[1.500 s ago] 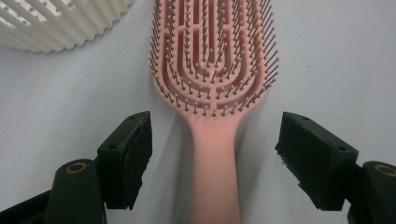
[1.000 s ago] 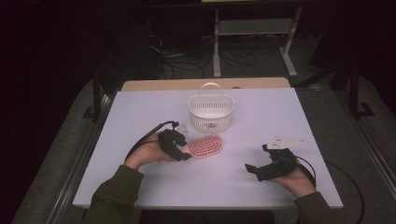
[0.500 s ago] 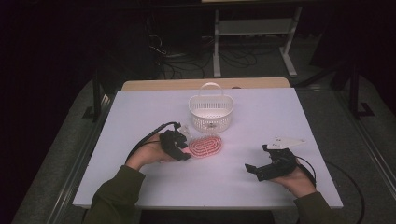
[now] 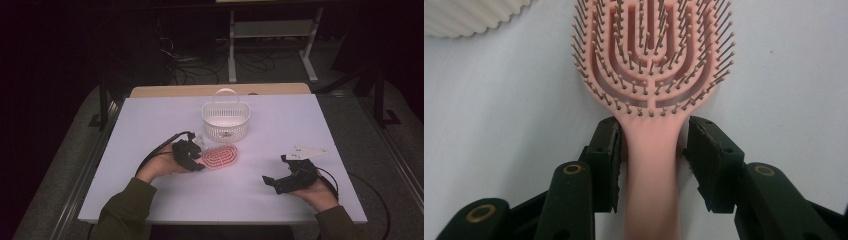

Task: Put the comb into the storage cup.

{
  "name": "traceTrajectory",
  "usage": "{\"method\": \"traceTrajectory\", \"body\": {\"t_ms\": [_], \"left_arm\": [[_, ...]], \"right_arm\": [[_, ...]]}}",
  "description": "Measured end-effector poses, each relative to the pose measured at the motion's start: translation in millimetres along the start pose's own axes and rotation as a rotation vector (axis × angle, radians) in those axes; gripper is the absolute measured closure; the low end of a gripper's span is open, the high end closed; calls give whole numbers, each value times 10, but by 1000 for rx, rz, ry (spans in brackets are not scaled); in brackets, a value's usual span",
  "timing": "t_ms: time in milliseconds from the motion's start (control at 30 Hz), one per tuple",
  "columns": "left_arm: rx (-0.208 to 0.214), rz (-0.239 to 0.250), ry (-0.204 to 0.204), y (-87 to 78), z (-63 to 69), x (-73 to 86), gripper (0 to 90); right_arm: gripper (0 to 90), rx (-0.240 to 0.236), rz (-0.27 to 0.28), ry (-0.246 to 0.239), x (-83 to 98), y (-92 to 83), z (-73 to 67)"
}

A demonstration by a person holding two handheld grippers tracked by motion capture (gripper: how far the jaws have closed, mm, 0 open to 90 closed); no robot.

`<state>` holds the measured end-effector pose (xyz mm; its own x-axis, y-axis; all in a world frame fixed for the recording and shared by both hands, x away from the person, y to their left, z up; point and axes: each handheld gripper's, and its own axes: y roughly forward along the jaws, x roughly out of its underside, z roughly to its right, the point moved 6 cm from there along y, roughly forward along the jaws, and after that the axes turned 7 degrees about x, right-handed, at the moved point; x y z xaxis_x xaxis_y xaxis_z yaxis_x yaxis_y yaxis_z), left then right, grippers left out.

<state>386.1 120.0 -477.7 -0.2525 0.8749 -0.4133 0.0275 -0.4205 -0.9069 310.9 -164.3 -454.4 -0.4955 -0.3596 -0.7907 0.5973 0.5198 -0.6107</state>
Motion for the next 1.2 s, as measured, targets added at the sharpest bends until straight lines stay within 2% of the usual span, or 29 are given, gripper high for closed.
{"method": "traceTrajectory", "body": {"t_ms": [367, 600, 1200], "left_arm": [[11, -8, -14, 4, -7, 7, 604], [19, -1, -20, 6, -11, 8, 652], [9, -8, -14, 7, 10, 2, 701]], "right_arm": [[0, 1, -2, -2, -1, 3, -1], [0, 1, -4, -1, 1, 5, -3], [0, -1, -5, -2, 1, 5, -1]]}}
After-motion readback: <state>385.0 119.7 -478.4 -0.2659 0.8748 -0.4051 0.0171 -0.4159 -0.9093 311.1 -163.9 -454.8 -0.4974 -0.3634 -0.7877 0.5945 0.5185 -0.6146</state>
